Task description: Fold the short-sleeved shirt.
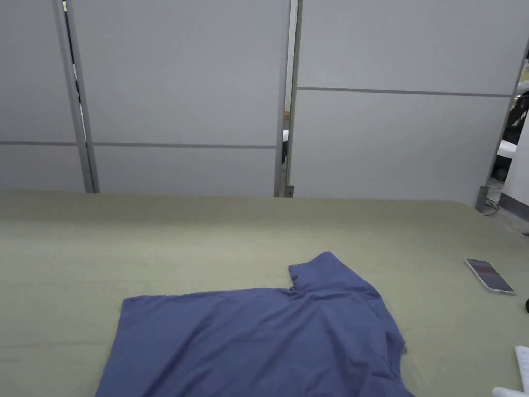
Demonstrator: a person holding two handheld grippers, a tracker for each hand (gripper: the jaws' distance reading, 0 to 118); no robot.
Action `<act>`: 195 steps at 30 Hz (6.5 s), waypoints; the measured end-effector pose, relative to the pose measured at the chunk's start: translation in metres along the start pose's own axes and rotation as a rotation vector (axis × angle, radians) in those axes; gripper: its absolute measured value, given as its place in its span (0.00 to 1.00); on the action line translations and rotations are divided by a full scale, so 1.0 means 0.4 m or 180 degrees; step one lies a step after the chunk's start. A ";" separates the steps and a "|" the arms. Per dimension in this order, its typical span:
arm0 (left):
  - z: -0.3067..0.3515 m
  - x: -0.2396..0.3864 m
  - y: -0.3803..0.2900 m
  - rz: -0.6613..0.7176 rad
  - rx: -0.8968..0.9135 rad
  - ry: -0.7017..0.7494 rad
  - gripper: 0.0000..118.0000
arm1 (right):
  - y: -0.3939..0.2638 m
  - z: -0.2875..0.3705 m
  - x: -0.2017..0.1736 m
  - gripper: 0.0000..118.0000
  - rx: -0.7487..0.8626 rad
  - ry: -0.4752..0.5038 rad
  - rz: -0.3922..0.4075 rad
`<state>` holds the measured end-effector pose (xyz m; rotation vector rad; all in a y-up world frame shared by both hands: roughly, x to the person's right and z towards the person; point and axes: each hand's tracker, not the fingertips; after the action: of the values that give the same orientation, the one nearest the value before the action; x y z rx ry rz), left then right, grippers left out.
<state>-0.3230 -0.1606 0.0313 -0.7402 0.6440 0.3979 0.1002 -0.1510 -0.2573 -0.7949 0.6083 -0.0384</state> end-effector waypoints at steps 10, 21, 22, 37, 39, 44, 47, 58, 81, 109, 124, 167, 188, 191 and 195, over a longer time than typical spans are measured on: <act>-0.098 -0.035 -0.008 -0.0440 -0.0526 0.0196 0.01 | -0.011 -0.115 0.078 0.02 -0.0775 -0.0390 -0.0048; 0.026 -0.046 0.016 -0.0148 0.0174 0.0124 0.11 | -0.007 -0.035 0.060 0.09 -0.0109 -0.0405 0.0529; 0.068 -0.038 0.022 -0.0191 0.0540 0.0121 0.23 | -0.002 -0.007 0.036 0.24 0.0112 -0.0498 0.0723; 0.370 0.007 0.095 0.0258 0.2348 -0.0284 0.25 | 0.082 0.271 -0.166 0.02 0.2455 0.0069 0.0325; 0.364 0.006 0.081 0.0370 0.2307 -0.0029 0.00 | 0.075 0.267 -0.179 0.02 0.2490 -0.0119 0.0245; 0.346 -0.018 0.068 0.0357 0.2190 -0.0001 0.00 | 0.055 0.260 -0.160 0.02 0.2394 0.0002 0.0195; 0.332 -0.014 0.065 0.0231 0.2061 0.0053 0.00 | 0.063 0.252 -0.153 0.02 0.2325 0.0004 0.0150; -0.006 -0.107 0.036 0.1059 -0.0074 -0.0195 0.99 | 0.025 0.232 -0.166 0.02 0.2117 0.0016 0.0226; -0.008 -0.062 0.014 0.0636 0.0057 -0.0311 0.05 | -0.021 -0.106 0.074 0.80 -0.0713 -0.0525 -0.0388; -0.472 -0.031 0.428 0.0403 -0.0394 0.0064 0.05 | 0.366 -0.515 -0.032 0.03 -0.0250 -0.0263 0.0109; -0.024 -0.030 0.314 0.0416 0.1828 0.0006 0.99 | 0.328 -0.165 -0.104 0.92 0.1627 -0.0059 0.0650; -0.287 0.093 0.242 -0.0234 -0.0425 0.0086 0.04 | 0.287 -0.483 0.016 0.89 -0.0629 -0.0291 0.0573; -0.067 -0.029 0.117 -0.0085 -0.0795 -0.0010 0.04 | 0.151 -0.100 0.080 0.06 -0.0893 0.0059 0.0213; -0.100 -0.058 0.033 0.0084 -0.1123 -0.0066 0.04 | 0.059 -0.133 0.104 0.06 -0.1178 -0.0063 0.0144; -0.117 -0.055 -0.006 0.0038 -0.1117 0.0004 0.04 | 0.000 -0.175 0.123 0.06 -0.1366 -0.0060 -0.0003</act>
<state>-0.3564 -0.1987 0.0209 -1.0704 0.5861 0.5291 0.1044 -0.2096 -0.3194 -1.2095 0.6061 0.1022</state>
